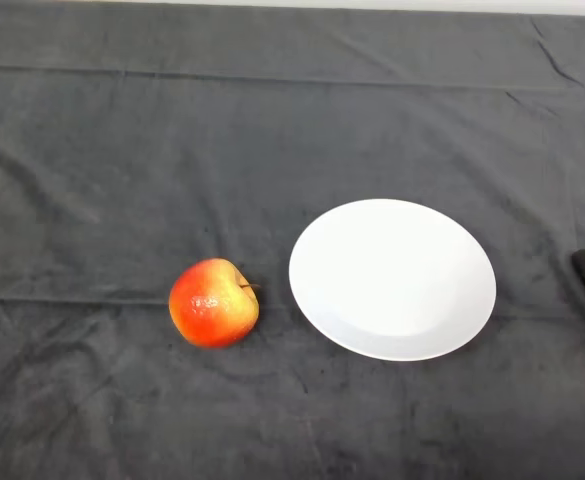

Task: Move the apple to the plate

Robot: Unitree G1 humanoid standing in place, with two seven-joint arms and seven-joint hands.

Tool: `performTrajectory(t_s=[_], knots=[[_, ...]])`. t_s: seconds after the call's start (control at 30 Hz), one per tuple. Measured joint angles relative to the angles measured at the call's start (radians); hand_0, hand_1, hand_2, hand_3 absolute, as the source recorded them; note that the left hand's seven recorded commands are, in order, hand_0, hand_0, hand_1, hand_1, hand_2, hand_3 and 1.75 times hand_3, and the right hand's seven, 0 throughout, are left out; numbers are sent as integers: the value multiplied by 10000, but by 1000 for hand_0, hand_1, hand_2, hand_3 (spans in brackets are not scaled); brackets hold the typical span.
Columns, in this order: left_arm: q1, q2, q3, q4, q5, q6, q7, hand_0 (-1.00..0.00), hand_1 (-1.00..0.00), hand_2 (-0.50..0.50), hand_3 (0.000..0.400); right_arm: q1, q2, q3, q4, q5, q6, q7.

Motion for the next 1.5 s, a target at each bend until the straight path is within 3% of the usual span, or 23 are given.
performTrajectory(t_s=[1.1, 1.5], knots=[[-390, -154, -32, 1, 1210, -1610, 297, 0, 0, 0, 0, 0, 0, 0, 0, -1, 0, 0], [-695, -556, -394, 1, 1952, -2147, 509, 0, 0, 0, 0, 0, 0, 0, 0, -1, 0, 2]])
